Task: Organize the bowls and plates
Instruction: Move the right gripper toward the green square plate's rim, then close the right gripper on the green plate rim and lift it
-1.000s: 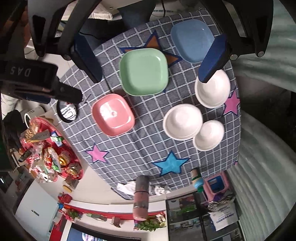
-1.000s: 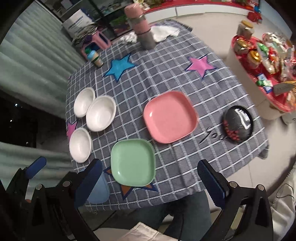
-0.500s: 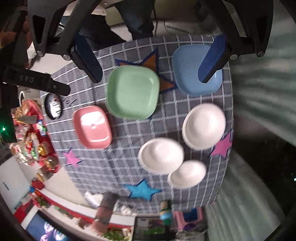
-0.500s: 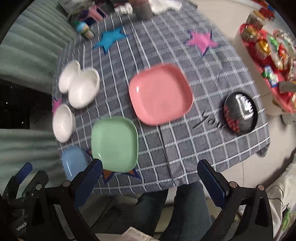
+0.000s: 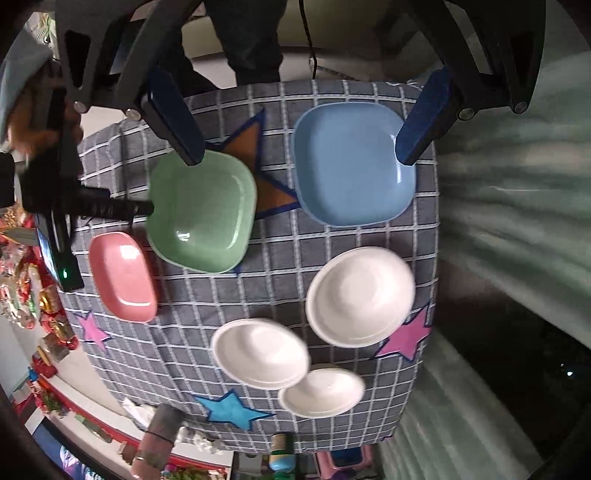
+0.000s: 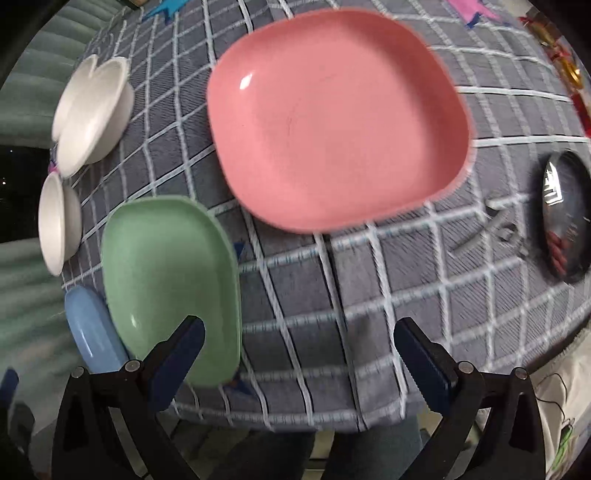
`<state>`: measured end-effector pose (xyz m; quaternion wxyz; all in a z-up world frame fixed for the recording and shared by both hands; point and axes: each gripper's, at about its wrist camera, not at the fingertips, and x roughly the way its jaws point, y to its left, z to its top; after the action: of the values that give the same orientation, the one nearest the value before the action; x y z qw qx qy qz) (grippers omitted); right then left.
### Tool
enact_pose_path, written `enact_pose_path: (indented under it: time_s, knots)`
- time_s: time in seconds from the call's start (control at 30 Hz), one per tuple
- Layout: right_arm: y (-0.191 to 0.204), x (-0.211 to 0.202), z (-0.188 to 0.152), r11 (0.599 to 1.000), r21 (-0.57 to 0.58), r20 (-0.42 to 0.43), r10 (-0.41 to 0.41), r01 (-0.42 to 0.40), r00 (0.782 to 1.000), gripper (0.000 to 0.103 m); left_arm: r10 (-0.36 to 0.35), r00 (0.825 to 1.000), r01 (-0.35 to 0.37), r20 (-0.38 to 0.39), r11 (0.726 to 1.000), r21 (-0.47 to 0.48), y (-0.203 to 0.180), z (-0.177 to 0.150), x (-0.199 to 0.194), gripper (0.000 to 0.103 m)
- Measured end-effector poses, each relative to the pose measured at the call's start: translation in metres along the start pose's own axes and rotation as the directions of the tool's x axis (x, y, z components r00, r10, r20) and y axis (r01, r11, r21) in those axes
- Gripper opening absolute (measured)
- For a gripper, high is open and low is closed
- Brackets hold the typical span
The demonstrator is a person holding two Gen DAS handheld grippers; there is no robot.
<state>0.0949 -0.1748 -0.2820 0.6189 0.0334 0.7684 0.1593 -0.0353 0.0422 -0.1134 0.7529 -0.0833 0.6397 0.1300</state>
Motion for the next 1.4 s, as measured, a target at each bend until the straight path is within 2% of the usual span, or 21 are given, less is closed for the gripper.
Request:
enact_pose_path:
  time_s: [0.07, 0.17, 0.33, 0.47, 0.6, 0.7, 0.83, 1.07, 1.13, 1.27, 1.37, 1.4]
  knots:
    - [-0.003, 0.008, 0.013, 0.999, 0.027, -0.019, 0.033, -0.033, 0.999, 0.103, 0.002, 1.0, -0.002, -0.01, 1.0, -0.011, 0.005, -0.002, 0.005, 0.103]
    - [-0.004, 0.014, 0.032, 0.998, 0.042, -0.013, 0.035, -0.035, 0.999, 0.103, 0.0, 0.999, -0.001, -0.032, 1.0, -0.021, 0.007, -0.004, 0.013, 0.103]
    - [-0.002, -0.008, 0.066, 0.998, 0.027, 0.092, -0.055, 0.053, 0.994, 0.103, 0.012, 0.998, -0.013, -0.055, 1.0, -0.017, 0.006, -0.002, 0.024, 0.103]
    - [0.013, -0.002, 0.046, 0.998, -0.016, 0.064, -0.064, 0.065, 0.996, 0.103, 0.015, 0.998, -0.015, -0.067, 1.0, 0.0, 0.002, 0.002, 0.032, 0.103]
    - [0.031, 0.022, 0.022, 0.979, -0.092, 0.053, -0.179, 0.183, 0.982, 0.103, 0.025, 0.997, -0.022, -0.073, 0.999, 0.04, -0.008, 0.009, 0.042, 0.103]
    - [0.036, 0.022, 0.012, 0.964, -0.157, 0.08, -0.206, 0.217, 0.975, 0.103, 0.033, 0.996, -0.024, -0.083, 0.995, 0.099, -0.026, 0.015, 0.055, 0.103]
    - [0.019, 0.018, -0.009, 0.956, -0.145, 0.06, -0.249, 0.255, 0.967, 0.103, 0.04, 0.994, -0.023, -0.103, 0.988, 0.156, -0.051, 0.016, 0.075, 0.103]
    - [-0.033, -0.008, -0.064, 0.955, -0.16, -0.067, -0.263, 0.25, 0.962, 0.103, 0.025, 0.989, 0.006, -0.146, 0.979, 0.206, -0.078, 0.008, 0.097, 0.103]
    - [-0.047, -0.021, -0.064, 0.961, -0.118, -0.04, -0.258, 0.252, 0.965, 0.103, 0.023, 0.989, 0.008, -0.143, 0.978, 0.21, -0.085, 0.008, 0.102, 0.103]
    - [-0.071, -0.056, -0.042, 0.983, -0.01, -0.007, -0.186, 0.186, 0.983, 0.103, 0.024, 0.993, 0.007, -0.114, 0.963, 0.271, -0.105, 0.017, 0.115, 0.103]
    - [-0.083, -0.061, -0.027, 0.985, 0.023, -0.005, -0.17, 0.17, 0.985, 0.103, 0.032, 0.995, 0.001, -0.093, 0.943, 0.333, -0.119, 0.028, 0.127, 0.103]
    - [-0.077, -0.05, -0.023, 0.985, 0.022, -0.006, -0.171, 0.171, 0.985, 0.103, 0.029, 0.995, 0.004, -0.093, 0.941, 0.34, -0.122, 0.03, 0.132, 0.103]
